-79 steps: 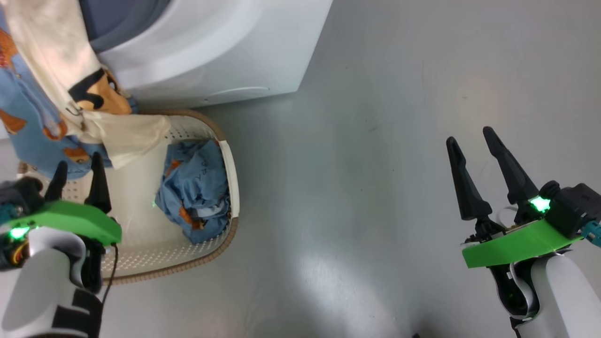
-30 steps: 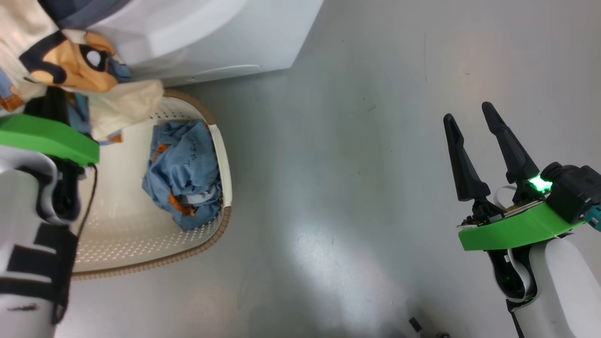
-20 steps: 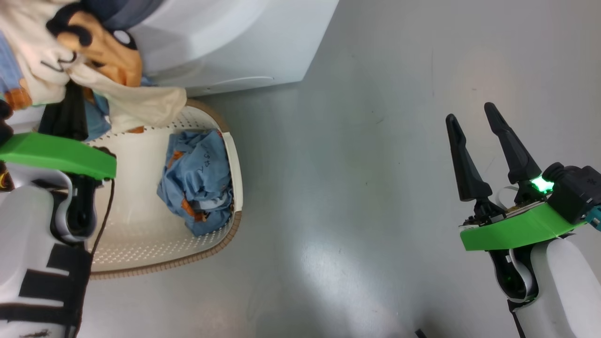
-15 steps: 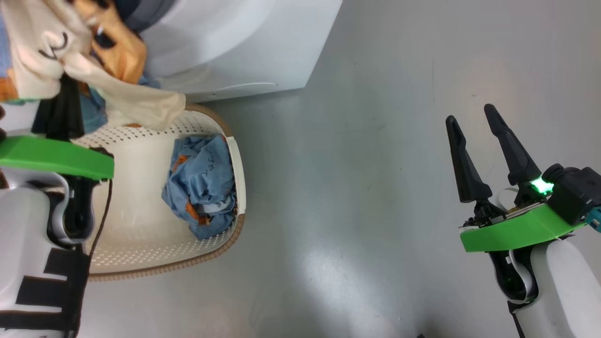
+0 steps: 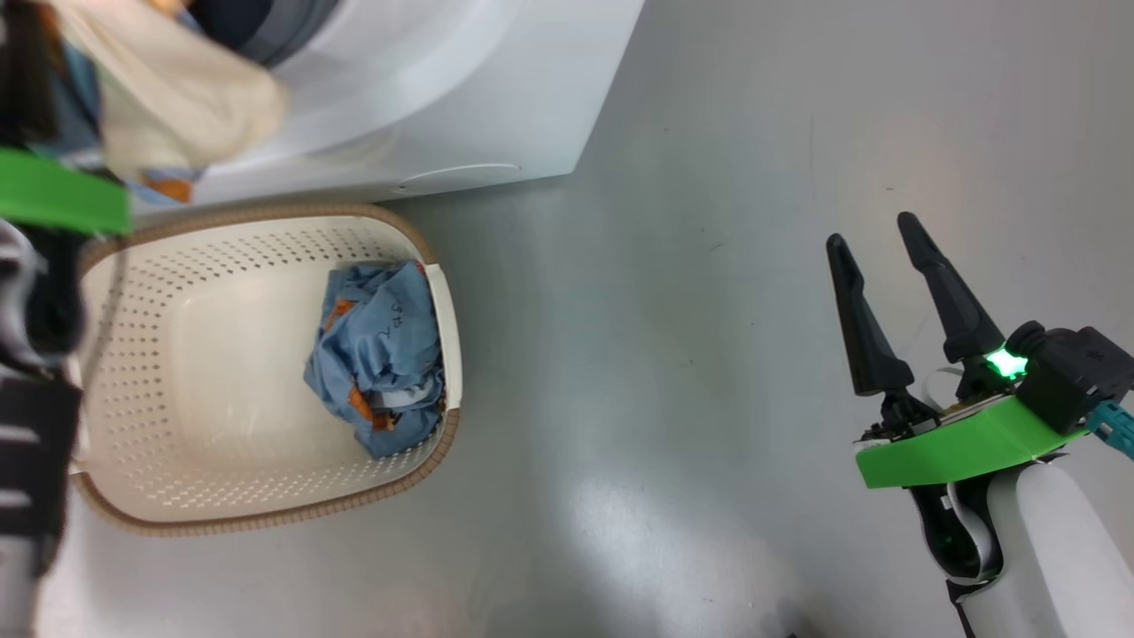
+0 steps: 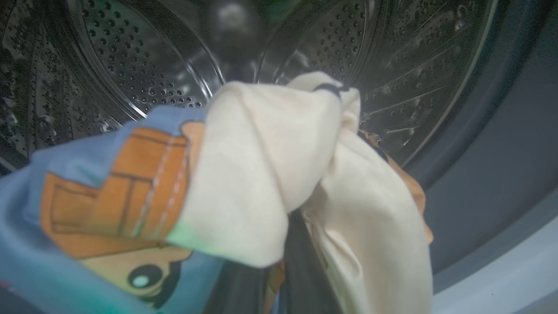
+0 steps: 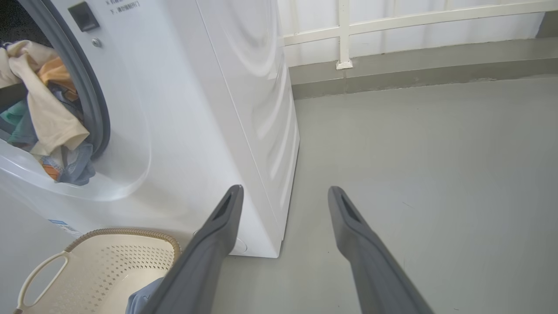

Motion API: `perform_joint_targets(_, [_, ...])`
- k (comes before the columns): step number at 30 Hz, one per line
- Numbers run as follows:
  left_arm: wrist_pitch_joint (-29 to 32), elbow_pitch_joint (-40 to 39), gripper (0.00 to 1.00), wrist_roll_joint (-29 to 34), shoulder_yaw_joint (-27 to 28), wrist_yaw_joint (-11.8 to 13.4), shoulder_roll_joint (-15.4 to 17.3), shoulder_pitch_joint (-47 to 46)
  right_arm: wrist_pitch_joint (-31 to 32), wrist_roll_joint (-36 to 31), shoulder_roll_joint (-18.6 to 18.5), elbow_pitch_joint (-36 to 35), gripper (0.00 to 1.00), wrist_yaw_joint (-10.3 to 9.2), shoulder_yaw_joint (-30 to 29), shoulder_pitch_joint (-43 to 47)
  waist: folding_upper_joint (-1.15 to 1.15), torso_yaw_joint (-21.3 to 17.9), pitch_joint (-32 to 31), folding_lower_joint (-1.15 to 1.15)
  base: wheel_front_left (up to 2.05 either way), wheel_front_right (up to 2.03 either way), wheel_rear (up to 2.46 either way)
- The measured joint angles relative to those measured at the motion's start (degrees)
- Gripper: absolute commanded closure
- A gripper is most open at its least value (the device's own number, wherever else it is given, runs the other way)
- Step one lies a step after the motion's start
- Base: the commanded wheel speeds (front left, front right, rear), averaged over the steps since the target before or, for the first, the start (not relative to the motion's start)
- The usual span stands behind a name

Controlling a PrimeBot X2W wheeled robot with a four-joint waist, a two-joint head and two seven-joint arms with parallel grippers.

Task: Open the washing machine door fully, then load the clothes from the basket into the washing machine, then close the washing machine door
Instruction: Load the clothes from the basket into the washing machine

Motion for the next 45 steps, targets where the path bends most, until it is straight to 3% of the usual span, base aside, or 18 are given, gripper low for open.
perform_joint_targets(13, [0.0,21.0,1.00,1.8,-5.2,0.0,3.6,-17.9,0.0,0.5,1.3,0.2,0.00,0.00,1.4,-0.4,0.00,-2.6,1.6,0.00,0.00,0.00,0.00])
perform_joint_targets(22, [-0.1,21.9,1.00,9.5,-0.1,0.1,4.7,-27.7,0.0,0.6,2.0,0.1,0.00,0.00,1.5,-1.6,0.00,-4.6,3.4,0.00,0.00,0.00,0.00])
perform_joint_targets(23, [-0.1,23.2,0.95,10.3,-0.2,0.1,4.5,-27.7,0.0,0.6,2.0,0.1,0.00,0.00,1.6,-1.6,0.00,-4.9,3.5,0.00,0.00,0.00,0.00])
perform_joint_targets(24, [-0.1,24.9,0.63,11.1,-0.4,0.1,4.4,-27.6,0.0,0.6,2.1,0.1,0.00,0.00,1.6,-1.6,0.00,-5.1,3.5,0.00,0.00,0.00,0.00])
perform_joint_targets(25, [-0.1,26.8,0.08,11.2,-0.3,0.1,4.1,-27.6,0.0,0.6,2.1,0.2,0.00,0.00,1.7,-1.6,0.00,-5.3,3.6,0.00,0.00,0.00,0.00])
perform_joint_targets(26, [0.0,28.6,0.00,11.2,-0.5,0.1,3.8,-27.6,0.0,0.6,2.2,0.2,0.00,0.00,1.7,-1.6,0.00,-5.5,3.6,0.00,0.00,0.00,0.00])
perform_joint_targets(34, [0.0,36.3,0.00,11.6,-1.6,0.0,2.7,-28.6,0.0,0.6,2.7,0.2,0.00,0.00,1.6,-1.6,0.00,-5.6,4.2,0.00,0.00,0.00,0.00])
perform_joint_targets(45, [0.0,33.3,0.00,8.3,-2.4,0.0,1.2,-27.5,0.0,0.6,2.6,0.3,0.00,0.00,1.4,-1.7,0.00,-4.1,3.6,0.00,0.00,0.00,0.00])
